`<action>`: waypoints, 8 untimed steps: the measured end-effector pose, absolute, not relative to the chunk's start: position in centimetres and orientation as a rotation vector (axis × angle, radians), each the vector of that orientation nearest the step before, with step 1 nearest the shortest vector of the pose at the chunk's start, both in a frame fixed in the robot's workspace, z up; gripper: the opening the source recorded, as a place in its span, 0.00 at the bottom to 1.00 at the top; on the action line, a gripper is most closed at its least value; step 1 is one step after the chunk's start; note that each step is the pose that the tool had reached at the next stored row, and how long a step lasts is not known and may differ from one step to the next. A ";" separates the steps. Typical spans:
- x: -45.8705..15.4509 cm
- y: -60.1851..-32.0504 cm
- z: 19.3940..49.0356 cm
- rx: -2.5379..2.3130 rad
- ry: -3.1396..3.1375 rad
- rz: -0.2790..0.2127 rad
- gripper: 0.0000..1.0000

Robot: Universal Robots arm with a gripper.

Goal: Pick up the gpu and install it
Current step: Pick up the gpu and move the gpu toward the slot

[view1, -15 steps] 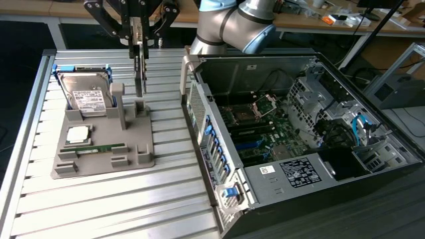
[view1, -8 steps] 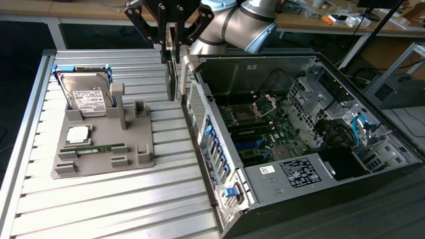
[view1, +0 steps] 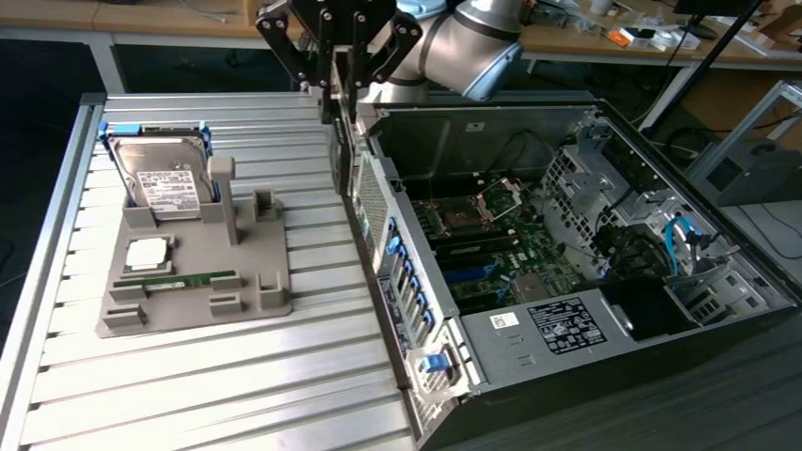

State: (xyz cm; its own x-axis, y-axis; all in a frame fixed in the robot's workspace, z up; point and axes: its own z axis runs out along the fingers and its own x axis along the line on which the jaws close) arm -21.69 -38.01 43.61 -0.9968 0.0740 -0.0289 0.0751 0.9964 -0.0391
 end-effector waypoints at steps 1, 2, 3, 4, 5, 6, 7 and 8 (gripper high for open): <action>-21.5 -38.0 43.6 0.116 3.111 -0.067 0.27; -21.3 -38.0 43.6 0.116 3.111 -0.069 0.27; -21.2 -38.1 43.6 0.116 3.111 -0.071 0.27; -21.0 -38.1 43.6 0.116 3.111 -0.072 0.27; -20.8 -38.2 43.6 0.116 3.111 -0.074 0.27; -20.7 -38.2 43.6 0.116 3.111 -0.074 0.27; -20.5 -38.3 43.6 0.116 3.111 -0.075 0.27; -20.4 -38.4 43.6 0.116 3.111 -0.075 0.27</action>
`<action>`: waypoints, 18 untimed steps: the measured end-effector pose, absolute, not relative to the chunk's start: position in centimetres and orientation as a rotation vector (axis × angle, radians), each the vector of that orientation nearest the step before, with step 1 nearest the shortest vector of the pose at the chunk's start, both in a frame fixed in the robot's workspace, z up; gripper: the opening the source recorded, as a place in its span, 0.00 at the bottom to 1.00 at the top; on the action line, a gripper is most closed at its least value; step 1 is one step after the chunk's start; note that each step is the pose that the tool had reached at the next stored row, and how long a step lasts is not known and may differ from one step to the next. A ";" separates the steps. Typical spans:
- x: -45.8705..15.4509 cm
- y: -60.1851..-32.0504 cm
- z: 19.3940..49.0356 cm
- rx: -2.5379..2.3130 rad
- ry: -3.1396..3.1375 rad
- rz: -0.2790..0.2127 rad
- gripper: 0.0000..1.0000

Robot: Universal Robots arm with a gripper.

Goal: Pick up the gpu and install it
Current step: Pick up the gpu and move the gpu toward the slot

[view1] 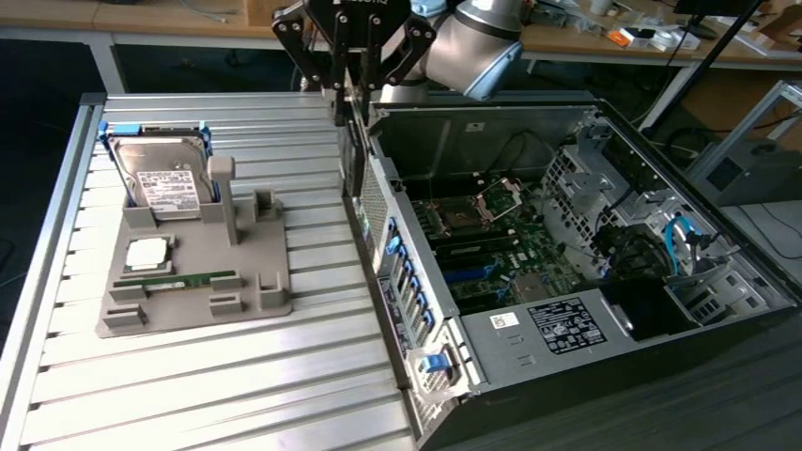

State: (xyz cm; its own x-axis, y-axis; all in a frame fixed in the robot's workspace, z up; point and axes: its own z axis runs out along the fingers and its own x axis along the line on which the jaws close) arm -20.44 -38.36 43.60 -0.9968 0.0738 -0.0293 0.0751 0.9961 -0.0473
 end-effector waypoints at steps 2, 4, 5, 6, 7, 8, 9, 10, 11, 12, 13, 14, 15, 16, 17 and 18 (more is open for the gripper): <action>-20.1 -38.5 43.6 0.116 3.111 -0.077 0.27; -19.8 -38.6 43.6 0.116 3.111 -0.078 0.27; -19.7 -38.6 43.6 0.116 3.111 -0.078 0.27; -19.5 -38.7 43.6 0.116 3.111 -0.079 0.27; -19.3 -38.7 43.6 0.116 3.111 -0.080 0.27; -19.1 -38.8 43.6 0.116 3.111 -0.080 0.27; -18.9 -38.8 43.6 0.116 3.111 -0.081 0.27; -18.7 -38.9 43.6 0.116 3.111 -0.082 0.27; -18.6 -38.9 43.6 0.116 3.111 -0.082 0.27; -18.4 -38.9 43.6 0.116 3.111 -0.083 0.27; -18.2 -39.0 43.6 0.116 3.111 -0.083 0.27; -18.0 -39.0 43.6 0.116 3.111 -0.084 0.27; -17.8 -39.0 43.6 0.116 3.111 -0.085 0.27; -17.5 -39.1 43.6 0.116 3.112 -0.086 0.27; -17.3 -39.1 43.6 0.116 3.112 -0.086 0.27; -17.1 -39.2 43.6 0.116 3.112 -0.087 0.27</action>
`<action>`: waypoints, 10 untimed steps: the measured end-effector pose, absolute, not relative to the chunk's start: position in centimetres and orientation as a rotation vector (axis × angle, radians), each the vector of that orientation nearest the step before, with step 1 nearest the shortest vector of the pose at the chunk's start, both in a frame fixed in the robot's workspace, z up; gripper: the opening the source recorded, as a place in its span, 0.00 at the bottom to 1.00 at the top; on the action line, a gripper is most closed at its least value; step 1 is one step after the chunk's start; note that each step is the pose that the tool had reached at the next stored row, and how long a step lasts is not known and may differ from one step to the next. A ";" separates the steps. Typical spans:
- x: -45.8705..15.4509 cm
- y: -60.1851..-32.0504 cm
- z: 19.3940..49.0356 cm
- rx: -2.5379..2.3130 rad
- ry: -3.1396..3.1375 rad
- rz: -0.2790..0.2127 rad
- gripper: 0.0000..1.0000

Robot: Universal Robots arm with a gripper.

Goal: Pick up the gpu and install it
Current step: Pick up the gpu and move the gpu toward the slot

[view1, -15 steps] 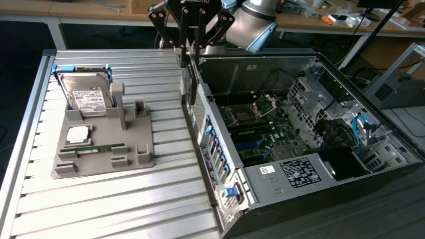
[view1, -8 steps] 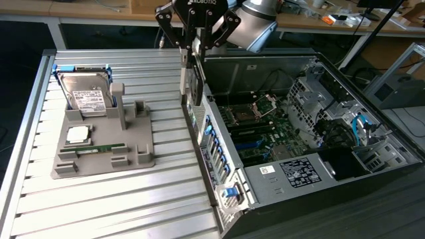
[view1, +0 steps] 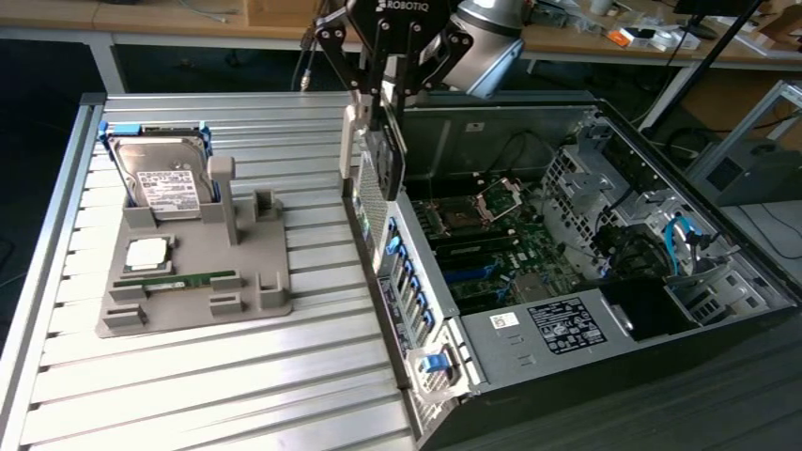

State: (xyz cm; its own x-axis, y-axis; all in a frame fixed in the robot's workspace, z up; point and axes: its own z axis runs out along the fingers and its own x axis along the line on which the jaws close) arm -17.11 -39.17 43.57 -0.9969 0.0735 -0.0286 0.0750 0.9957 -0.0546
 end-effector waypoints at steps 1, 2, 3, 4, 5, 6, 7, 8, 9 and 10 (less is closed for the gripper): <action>-16.9 -39.2 43.6 0.116 3.112 -0.087 0.27; -16.7 -39.2 43.6 0.116 3.112 -0.088 0.27; -16.5 -39.3 43.6 0.116 3.112 -0.088 0.27; -16.3 -39.3 43.6 0.116 3.112 -0.089 0.27; -16.2 -39.3 43.6 0.116 3.112 -0.089 0.27; -16.0 -39.3 43.6 0.116 3.112 -0.089 0.27; -15.9 -39.4 43.6 0.116 3.112 -0.090 0.27; -15.7 -39.4 43.6 0.116 3.112 -0.090 0.27; -15.6 -39.4 43.6 0.116 3.112 -0.090 0.27; -15.4 -39.4 43.6 0.116 3.112 -0.091 0.27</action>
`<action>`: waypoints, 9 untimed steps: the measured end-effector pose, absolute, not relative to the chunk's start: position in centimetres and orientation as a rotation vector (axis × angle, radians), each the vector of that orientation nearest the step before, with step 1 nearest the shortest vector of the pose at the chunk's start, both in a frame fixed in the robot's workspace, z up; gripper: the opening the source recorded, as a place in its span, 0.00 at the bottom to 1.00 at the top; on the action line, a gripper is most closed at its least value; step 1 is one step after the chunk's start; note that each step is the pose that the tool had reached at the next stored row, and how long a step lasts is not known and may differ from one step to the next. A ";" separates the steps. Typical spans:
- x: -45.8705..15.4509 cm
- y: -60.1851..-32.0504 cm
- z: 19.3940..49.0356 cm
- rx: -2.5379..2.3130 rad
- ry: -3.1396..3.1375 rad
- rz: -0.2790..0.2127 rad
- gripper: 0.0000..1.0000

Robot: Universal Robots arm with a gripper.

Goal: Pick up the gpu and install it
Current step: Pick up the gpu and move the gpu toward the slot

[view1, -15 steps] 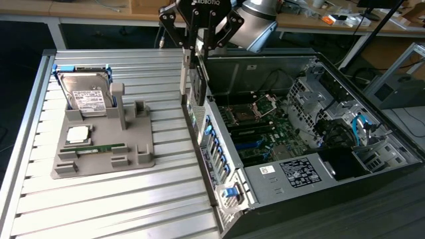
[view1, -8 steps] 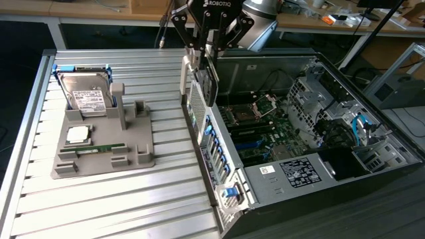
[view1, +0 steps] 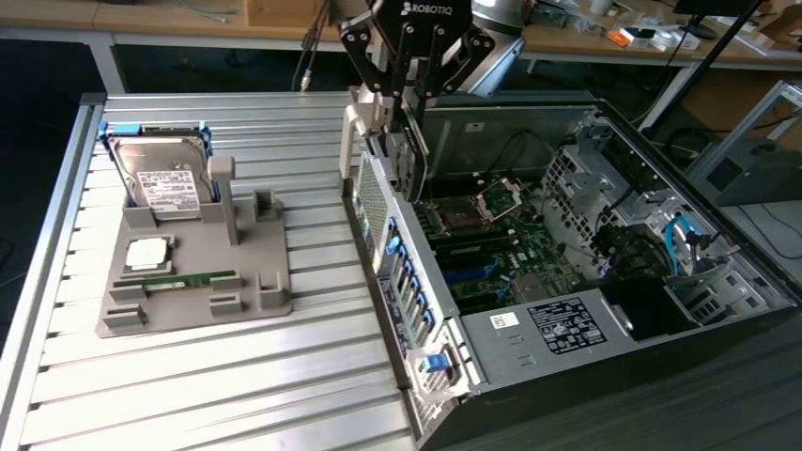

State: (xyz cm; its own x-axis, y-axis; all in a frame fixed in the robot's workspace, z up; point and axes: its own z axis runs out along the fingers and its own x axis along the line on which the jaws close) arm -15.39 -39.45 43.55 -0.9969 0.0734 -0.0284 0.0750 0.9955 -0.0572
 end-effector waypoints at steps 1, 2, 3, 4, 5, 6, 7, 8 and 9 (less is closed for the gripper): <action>-15.2 -39.5 43.6 0.116 3.112 -0.091 0.27; -14.9 -39.5 43.6 0.116 3.112 -0.092 0.27; -14.7 -39.5 43.5 0.116 3.112 -0.092 0.27; -14.5 -39.6 43.5 0.116 3.112 -0.092 0.27; -14.2 -39.6 43.5 0.116 3.112 -0.093 0.27; -14.0 -39.6 43.5 0.116 3.112 -0.093 0.27; -13.8 -39.7 43.5 0.116 3.112 -0.093 0.27; -13.4 -39.7 43.5 0.116 3.112 -0.093 0.27; -13.2 -39.7 43.5 0.116 3.112 -0.094 0.27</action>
